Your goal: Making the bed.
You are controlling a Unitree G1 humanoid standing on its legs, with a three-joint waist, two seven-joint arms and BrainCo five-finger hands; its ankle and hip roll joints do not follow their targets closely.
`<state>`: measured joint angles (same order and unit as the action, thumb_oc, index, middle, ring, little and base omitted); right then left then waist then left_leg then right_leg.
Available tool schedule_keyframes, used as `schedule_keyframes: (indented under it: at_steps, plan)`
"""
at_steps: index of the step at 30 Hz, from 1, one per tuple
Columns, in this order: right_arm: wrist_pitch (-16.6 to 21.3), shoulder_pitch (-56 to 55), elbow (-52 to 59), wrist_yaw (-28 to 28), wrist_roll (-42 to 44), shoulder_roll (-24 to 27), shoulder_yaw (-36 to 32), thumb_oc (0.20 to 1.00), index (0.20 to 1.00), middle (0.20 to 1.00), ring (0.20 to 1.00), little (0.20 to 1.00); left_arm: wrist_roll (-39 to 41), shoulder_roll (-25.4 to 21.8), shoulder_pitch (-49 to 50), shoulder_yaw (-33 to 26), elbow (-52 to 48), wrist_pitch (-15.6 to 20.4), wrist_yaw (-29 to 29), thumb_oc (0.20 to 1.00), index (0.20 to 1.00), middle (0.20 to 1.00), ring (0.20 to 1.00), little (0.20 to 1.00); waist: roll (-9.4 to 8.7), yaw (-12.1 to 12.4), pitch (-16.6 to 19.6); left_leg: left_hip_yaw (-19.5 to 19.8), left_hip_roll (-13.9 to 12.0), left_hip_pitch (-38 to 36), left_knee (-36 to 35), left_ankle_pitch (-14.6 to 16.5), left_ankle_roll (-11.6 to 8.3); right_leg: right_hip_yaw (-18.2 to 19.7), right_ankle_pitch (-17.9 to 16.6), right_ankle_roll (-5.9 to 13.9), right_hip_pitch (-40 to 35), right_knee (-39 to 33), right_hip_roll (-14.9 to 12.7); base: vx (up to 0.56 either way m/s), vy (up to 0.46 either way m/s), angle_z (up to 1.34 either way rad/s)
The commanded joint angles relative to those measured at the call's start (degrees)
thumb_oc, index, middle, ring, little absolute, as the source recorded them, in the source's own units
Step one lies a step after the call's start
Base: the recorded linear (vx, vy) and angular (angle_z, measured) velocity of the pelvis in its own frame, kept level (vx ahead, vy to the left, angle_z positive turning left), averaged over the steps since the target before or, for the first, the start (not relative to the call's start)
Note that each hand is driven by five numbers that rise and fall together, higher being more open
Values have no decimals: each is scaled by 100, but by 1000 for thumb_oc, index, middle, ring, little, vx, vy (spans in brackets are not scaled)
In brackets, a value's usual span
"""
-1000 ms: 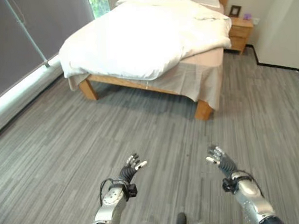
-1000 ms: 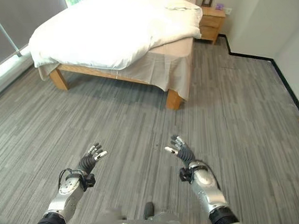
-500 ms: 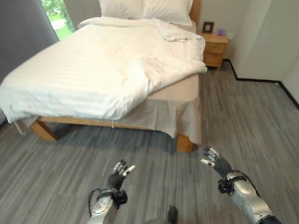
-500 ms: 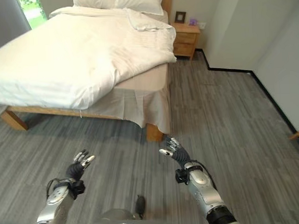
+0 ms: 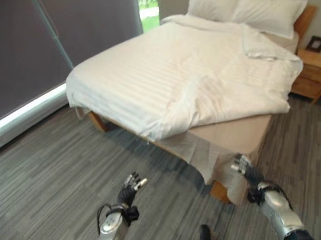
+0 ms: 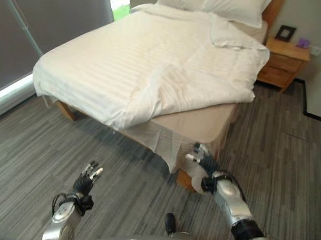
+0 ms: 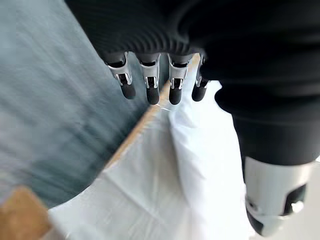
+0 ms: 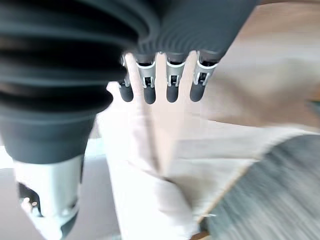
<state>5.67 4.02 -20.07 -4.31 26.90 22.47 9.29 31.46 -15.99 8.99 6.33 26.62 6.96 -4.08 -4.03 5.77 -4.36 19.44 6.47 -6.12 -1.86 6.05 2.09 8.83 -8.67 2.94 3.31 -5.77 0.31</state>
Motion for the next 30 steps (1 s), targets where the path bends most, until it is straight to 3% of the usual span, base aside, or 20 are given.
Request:
schedule_keyframes:
  at_steps: [1, 8, 19, 21, 23, 24, 25, 27, 29, 30]
  plan:
    - [427, -47, 504, -10, 4, -26, -156, 1000, 1000, 1000, 1000, 1000, 296, -177, -421, 31, -86, 184, -122, 1000, 1000, 1000, 1000, 1000, 33, 87, 267, 86, -44, 151, -314, -914, -139, -416, 438, 374, -591, 77, -85, 63, -17, -9]
    - [347, -286, 734, -80, -285, 10, -79, 1000, 1000, 1000, 1000, 1000, 104, -265, -494, 13, -83, 166, -97, 1000, 1000, 1000, 1000, 1000, -21, 100, 313, 162, -55, 161, -314, -847, -177, -541, 526, 350, -625, 77, -75, 50, -3, -6]
    - [361, -261, 638, 40, -284, -7, -135, 1000, 1000, 1000, 1000, 1000, 55, -265, -669, 173, -67, 166, -87, 1000, 1000, 1000, 1000, 1000, -14, 11, 297, 41, -67, 90, -314, -750, -140, -428, 529, 355, -649, 77, -61, 26, 16, -7]
    - [430, 111, 503, 118, -258, -14, -9, 1000, 1000, 1000, 1000, 1000, 103, -266, -762, 244, -51, 154, -96, 1000, 1000, 1000, 1000, 1000, 29, 106, 87, -139, -86, 109, -189, -662, 15, -296, 521, 444, -211, 747, -62, -124, 37, -35]
    - [443, 421, 468, 151, -361, -56, 149, 1000, 1000, 1000, 1000, 1000, 185, -281, -796, 203, -58, 173, -88, 1000, 1000, 1000, 1000, 1000, 102, 199, -105, -346, -119, 154, -98, -553, 111, -333, 315, 739, 450, 1875, -26, -134, 51, -53]
    - [445, 508, 467, 160, -404, -108, 229, 1000, 1000, 1000, 1000, 1000, 214, -290, -814, 199, -61, 182, -71, 1000, 1000, 1000, 1000, 1000, 150, 205, -192, -401, -149, 119, -97, -546, 124, -433, 88, 885, 698, 2328, -67, -24, 54, -82]
    - [428, 549, 449, 171, -403, -188, 296, 1000, 1000, 1000, 1000, 1000, 204, -304, -827, 189, -44, 184, -70, 1000, 1000, 1000, 1000, 1000, 190, 213, -218, -465, -187, 24, -139, -527, 133, -633, -29, 903, 884, 2566, -170, 78, 54, -107]
    - [395, 540, 380, 132, -351, -296, 343, 1000, 1000, 1000, 1000, 1000, 121, -364, -834, 170, -53, 200, -71, 1000, 1000, 1000, 1000, 1000, 261, 117, -212, -597, -301, -282, -279, -459, 97, -1070, -58, 802, 1091, 2299, -428, 201, 8, -97]
    - [349, 394, 388, 58, -333, -278, 332, 1000, 1000, 1000, 1000, 1000, 64, -423, -878, 190, -129, 217, -107, 1000, 1000, 1000, 1000, 1000, 258, -84, -193, -599, -358, -492, -314, -372, 48, -1172, 37, 704, 1049, 1624, -312, 224, -56, -58]
    - [348, 394, 388, 58, -333, -278, 332, 1000, 1000, 1000, 1000, 1000, 64, -423, -878, 190, -129, 217, -107, 1000, 1000, 1000, 1000, 1000, 260, -85, -197, -597, -360, -496, -314, -371, 48, -1173, 36, 704, 1043, 1621, -311, 289, -121, -27]
